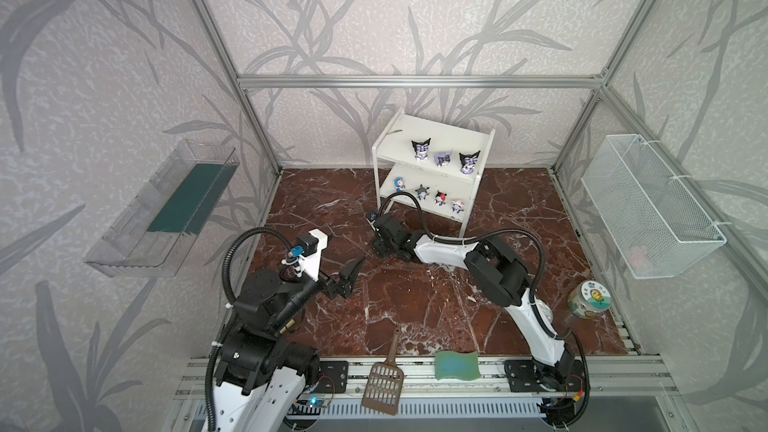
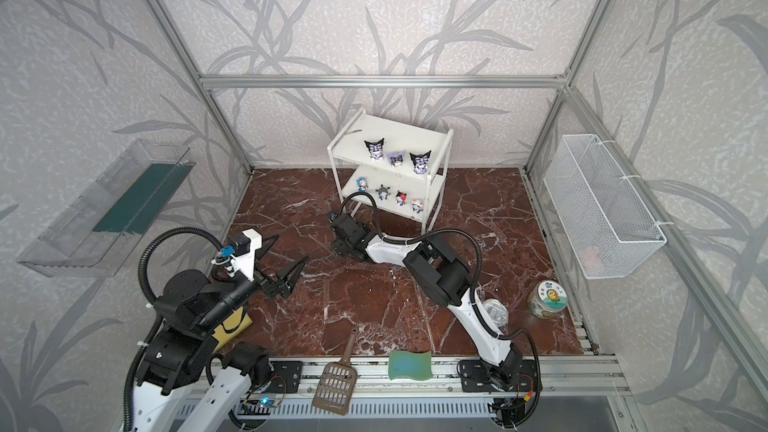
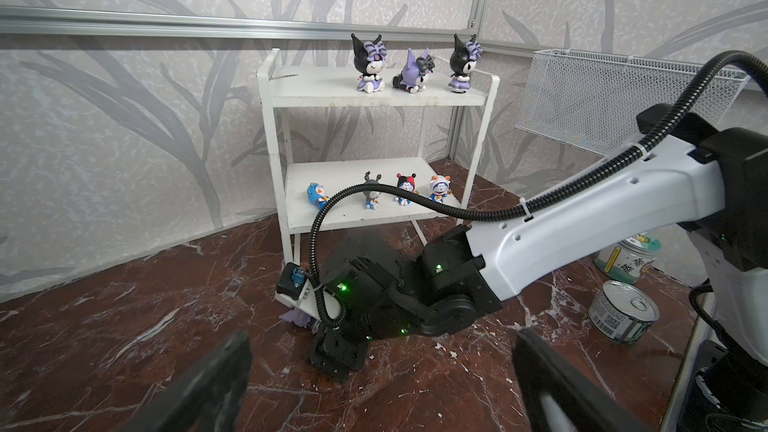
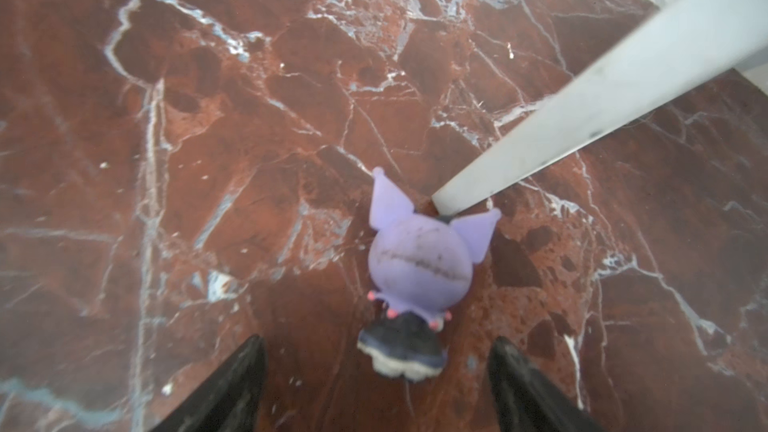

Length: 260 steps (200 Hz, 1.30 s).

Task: Place and organize the plastic toys onto the shelf
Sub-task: 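Lower the right gripper over the purple Kuromi by the shelf leg and close, then lift the purple Kuromi with the right gripper toward the left gripper while the left approaches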

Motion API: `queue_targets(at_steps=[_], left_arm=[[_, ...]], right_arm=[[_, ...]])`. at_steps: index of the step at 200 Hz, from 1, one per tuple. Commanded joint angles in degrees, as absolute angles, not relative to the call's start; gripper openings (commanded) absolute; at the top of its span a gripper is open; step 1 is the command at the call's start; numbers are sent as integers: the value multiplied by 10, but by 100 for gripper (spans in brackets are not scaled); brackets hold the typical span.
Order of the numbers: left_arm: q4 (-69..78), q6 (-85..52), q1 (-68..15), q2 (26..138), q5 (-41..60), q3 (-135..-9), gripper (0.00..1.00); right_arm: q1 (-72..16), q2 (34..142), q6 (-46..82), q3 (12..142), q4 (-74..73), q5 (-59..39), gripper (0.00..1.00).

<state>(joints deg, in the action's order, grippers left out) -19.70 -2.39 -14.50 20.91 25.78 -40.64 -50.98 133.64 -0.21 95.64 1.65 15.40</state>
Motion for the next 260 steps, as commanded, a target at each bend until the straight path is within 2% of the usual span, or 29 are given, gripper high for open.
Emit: queue_targets(at_steps=[1, 45, 115, 158, 242, 260], left_arm=[[-189, -28, -143, 203, 259, -401, 99], [-189, -30, -144, 194, 258, -397, 99], [-190, -31, -143, 187, 262, -396, 99], [-188, -32, -144, 184, 263, -395, 99], [-185, -35, -143, 178, 271, -393, 99], [-185, -36, -143, 178, 272, -394, 99]], right_arm=[[-518, 1363, -4, 986, 95, 147, 83], [-522, 1390, -12, 1034, 113, 170, 79], [-519, 1465, 58, 1186, 242, 234, 80], [-518, 1488, 91, 1230, 284, 269, 78], [-523, 1488, 107, 1231, 285, 276, 39], [-528, 1478, 106, 1225, 290, 262, 34]])
